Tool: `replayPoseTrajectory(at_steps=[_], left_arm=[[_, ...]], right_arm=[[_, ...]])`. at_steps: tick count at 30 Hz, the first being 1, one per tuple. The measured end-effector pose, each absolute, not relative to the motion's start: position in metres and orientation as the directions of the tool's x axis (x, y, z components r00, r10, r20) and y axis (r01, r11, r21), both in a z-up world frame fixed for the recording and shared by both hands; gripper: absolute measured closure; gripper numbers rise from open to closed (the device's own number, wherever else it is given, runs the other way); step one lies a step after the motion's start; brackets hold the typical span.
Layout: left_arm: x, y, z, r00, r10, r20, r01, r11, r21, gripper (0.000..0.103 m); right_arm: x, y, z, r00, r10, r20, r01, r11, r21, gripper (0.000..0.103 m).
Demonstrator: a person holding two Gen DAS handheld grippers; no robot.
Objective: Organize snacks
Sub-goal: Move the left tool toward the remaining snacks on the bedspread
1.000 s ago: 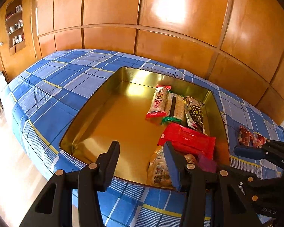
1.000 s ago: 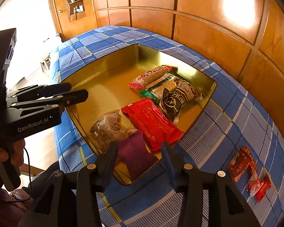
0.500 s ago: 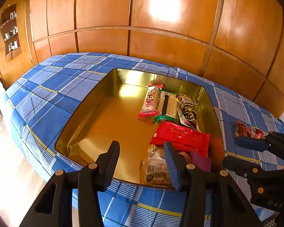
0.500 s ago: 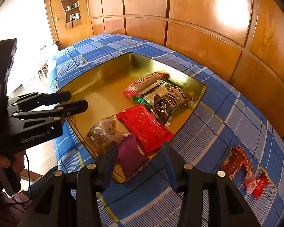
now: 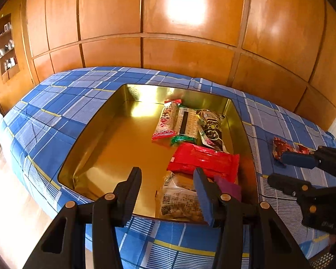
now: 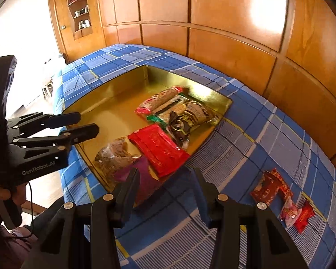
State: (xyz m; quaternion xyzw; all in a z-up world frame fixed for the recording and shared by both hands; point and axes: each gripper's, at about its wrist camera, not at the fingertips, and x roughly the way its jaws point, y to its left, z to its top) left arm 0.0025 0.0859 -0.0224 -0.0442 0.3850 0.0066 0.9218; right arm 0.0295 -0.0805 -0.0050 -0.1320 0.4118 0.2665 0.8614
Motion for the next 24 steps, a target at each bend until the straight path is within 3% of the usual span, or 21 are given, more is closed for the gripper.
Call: replayPoseTrajectory(at_steps=[12,24], left_arm=[[0.004,0.066,-0.02,0.701,-0.039,-0.712,0.014,0.999,-0.041,0.054],[0.013,0.025,-0.015,0.696,-0.069,-0.715,0.109,0.994,0.01,0.054]], right_arm=[[0.045,-0.159,-0.002,0.58,0.219,-0.785,-0.455,0.886,-0.089,0.055],[0.077,-0.316,-0.023,0.596,-0.042,-0.802,-0.138,0.978,-0.154,0.055]])
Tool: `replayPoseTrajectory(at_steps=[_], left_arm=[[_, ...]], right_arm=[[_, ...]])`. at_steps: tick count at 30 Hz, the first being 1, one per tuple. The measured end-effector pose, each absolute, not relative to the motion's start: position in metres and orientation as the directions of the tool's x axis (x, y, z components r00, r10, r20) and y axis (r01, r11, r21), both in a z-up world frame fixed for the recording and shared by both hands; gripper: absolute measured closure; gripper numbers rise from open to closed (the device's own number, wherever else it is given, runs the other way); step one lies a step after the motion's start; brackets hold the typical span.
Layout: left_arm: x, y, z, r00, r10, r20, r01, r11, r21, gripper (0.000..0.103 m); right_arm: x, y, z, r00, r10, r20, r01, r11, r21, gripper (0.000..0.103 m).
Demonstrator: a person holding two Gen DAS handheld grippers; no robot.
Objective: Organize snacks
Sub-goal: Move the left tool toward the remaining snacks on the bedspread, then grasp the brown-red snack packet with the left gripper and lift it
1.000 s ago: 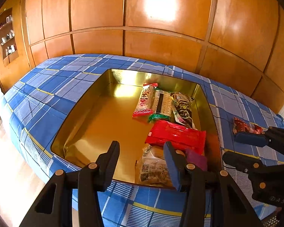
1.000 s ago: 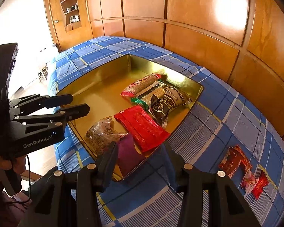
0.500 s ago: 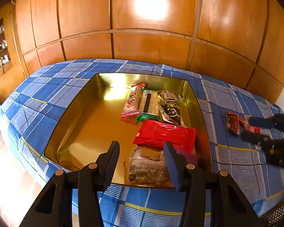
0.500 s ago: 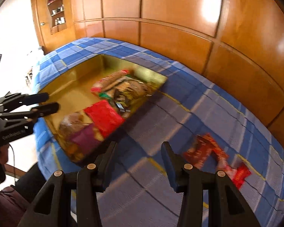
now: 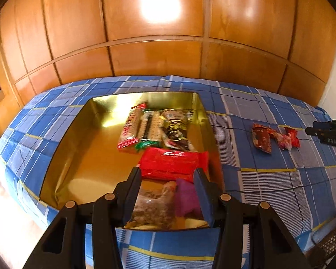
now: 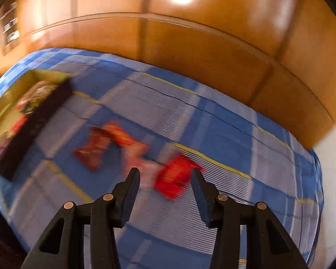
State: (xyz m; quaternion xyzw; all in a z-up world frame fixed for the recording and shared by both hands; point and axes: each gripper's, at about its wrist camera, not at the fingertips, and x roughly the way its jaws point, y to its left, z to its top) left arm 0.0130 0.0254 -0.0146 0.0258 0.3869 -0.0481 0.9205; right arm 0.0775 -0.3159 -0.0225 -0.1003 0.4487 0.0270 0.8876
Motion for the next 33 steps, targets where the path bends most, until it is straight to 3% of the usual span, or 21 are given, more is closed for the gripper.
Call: replayPoseTrajectory(at_steps=[5,9,20,33], left_arm=[[0.021,-0.002,-0.012,0.69,-0.089,-0.718,0.165,0.986,0.036,0.054],[0.028,-0.028,-0.013,0.679,-0.114,-0.726,0.215,0.975,0.049,0.054],[0.036,-0.077,-0.024,0.626,-0.184,-0.758,0.327,0.944,0.041,0.054],[0.037,-0.103,-0.038,0.559,-0.238,-0.795,0.396,0.918,0.004,0.054]], right_arm=[[0.087,-0.374,-0.039,0.549,-0.049,-0.834,0.07,0.997,-0.012,0.056],[0.092,-0.383,-0.036,0.549,-0.029,-0.835,0.111,0.993,0.038,0.056],[0.095,-0.399,-0.056,0.431,-0.104,-0.896,0.206,0.978,-0.015,0.056],[0.096,-0.4,-0.056,0.431,-0.115,-0.895,0.22,0.975,-0.019,0.056]])
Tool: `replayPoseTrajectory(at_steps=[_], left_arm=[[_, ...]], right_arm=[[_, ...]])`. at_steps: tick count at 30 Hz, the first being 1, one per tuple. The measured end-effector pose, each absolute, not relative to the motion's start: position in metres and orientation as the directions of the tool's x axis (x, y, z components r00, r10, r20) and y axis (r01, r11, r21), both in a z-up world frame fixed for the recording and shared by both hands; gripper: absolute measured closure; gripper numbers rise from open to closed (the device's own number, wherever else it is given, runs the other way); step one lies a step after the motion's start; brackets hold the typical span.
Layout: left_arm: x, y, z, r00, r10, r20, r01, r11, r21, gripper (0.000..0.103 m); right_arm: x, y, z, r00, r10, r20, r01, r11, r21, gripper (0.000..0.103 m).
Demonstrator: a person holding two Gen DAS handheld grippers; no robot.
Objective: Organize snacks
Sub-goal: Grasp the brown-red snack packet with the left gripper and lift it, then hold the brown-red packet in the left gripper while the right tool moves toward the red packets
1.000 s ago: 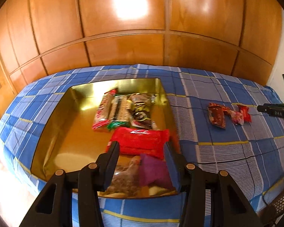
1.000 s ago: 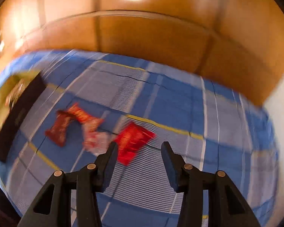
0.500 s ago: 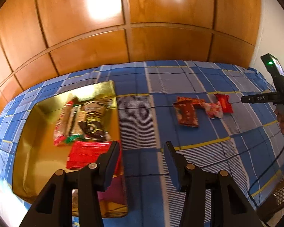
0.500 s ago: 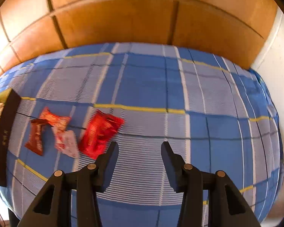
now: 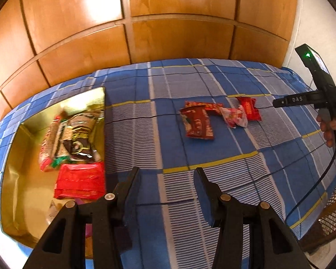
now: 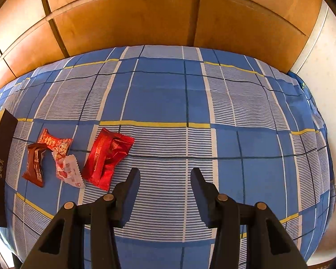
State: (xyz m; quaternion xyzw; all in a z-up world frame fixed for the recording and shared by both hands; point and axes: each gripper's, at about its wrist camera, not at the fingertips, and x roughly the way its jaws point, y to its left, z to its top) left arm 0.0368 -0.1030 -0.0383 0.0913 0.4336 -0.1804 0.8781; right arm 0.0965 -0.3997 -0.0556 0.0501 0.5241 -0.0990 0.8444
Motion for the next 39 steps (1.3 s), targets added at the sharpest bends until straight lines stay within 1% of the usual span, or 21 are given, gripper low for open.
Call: replayPoseTrajectory(at_steps=[10,18,23,29,31,32,33,39], left_arm=[[0.062,-0.13,-0.052,0.459,-0.291,-0.839,0.418,0.904,-0.085,0.054],[0.092,-0.156,-0.057,0.432,-0.318,-0.844,0.429,0.896,-0.118,0.043],[0.118,-0.172,-0.066,0.419,-0.308,-0.854,0.42,0.9,-0.119,0.042],[0.144,-0.188,-0.082,0.417,-0.269,-0.868,0.408,0.909,-0.086,0.043],[0.15,-0.191,-0.089,0.41,-0.265,-0.872,0.413,0.907,-0.082,0.062],[0.151,-0.19,-0.093,0.398,-0.267,-0.878,0.414,0.906,-0.087,0.068],[0.15,-0.188,-0.094,0.412,-0.262,-0.873,0.407,0.91,-0.081,0.076],[0.116,-0.175,-0.092,0.441,-0.268,-0.856,0.439,0.897,-0.054,0.078]], right_arm=[[0.096,-0.399,-0.052,0.441,-0.105,-0.891,0.215,0.977,-0.009,0.056],[0.096,-0.397,-0.05,0.451,-0.094,-0.887,0.204,0.979,0.0,0.056],[0.096,-0.396,-0.047,0.46,-0.086,-0.884,0.196,0.98,0.006,0.056],[0.098,-0.393,-0.044,0.472,-0.077,-0.878,0.182,0.983,0.011,0.056],[0.098,-0.392,-0.044,0.475,-0.076,-0.877,0.175,0.984,0.009,0.056],[0.098,-0.391,-0.044,0.477,-0.076,-0.876,0.17,0.985,0.007,0.056],[0.098,-0.39,-0.044,0.478,-0.075,-0.875,0.166,0.986,0.006,0.056],[0.099,-0.387,-0.045,0.476,-0.08,-0.876,0.15,0.989,-0.009,0.056]])
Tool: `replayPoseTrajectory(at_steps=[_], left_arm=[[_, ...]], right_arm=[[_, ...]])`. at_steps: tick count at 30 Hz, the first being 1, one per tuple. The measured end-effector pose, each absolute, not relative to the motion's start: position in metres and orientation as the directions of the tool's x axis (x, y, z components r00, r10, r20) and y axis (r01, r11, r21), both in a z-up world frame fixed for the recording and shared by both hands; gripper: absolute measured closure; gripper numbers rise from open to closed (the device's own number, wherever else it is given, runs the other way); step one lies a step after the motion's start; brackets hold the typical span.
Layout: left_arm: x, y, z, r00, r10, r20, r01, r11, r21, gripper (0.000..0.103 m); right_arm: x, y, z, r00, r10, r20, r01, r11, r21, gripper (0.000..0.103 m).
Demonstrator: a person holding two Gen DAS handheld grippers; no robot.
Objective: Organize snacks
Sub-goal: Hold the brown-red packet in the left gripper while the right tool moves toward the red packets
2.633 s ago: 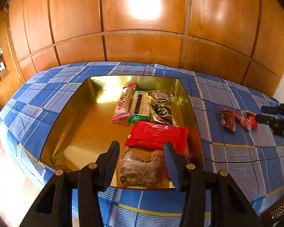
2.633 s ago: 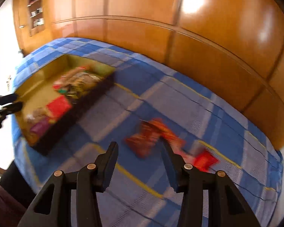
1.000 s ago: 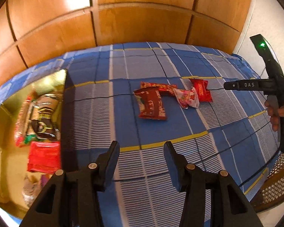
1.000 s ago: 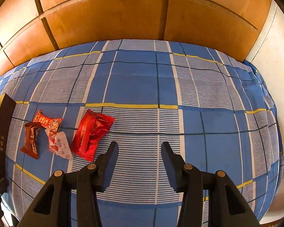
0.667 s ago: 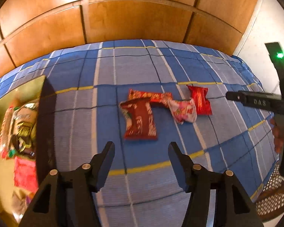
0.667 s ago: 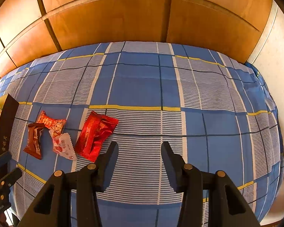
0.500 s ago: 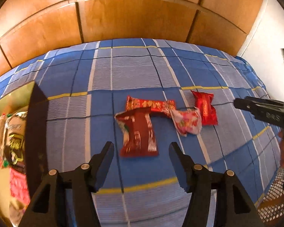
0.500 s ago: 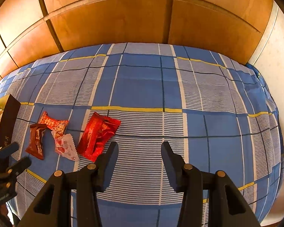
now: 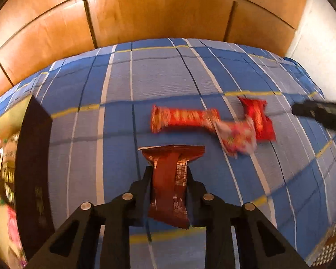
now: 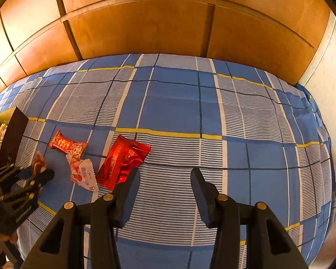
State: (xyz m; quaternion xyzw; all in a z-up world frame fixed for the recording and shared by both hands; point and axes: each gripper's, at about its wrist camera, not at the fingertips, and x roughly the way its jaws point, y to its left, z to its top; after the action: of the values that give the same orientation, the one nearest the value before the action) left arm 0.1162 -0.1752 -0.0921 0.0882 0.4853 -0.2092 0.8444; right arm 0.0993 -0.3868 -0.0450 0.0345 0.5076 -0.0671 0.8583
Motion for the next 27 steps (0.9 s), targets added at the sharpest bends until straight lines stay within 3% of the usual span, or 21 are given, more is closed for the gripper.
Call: replayPoseTrajectory(at_steps=[10,17,27], left_arm=[[0.05,-0.157,-0.095,0.505,-0.255,-0.824,0.454,0.891,0.003,0.077],[0.046,-0.154,-0.098,0.531,-0.258,-0.807,0.454,0.891,0.013,0.076],[0.046,-0.148,-0.099,0.527,-0.29,-0.799,0.452,0.892,-0.026,0.074]], right_arm=[[0.099,-0.372,-0.043,0.501,0.001,-0.865,0.065,0.997,0.039,0.056],[0.096,-0.344,-0.039,0.515,0.146,-0.844,-0.089,0.989,0.117,0.056],[0.113,-0.334,-0.037,0.506,0.287,-0.813,-0.101,0.956,0.274,0.056]])
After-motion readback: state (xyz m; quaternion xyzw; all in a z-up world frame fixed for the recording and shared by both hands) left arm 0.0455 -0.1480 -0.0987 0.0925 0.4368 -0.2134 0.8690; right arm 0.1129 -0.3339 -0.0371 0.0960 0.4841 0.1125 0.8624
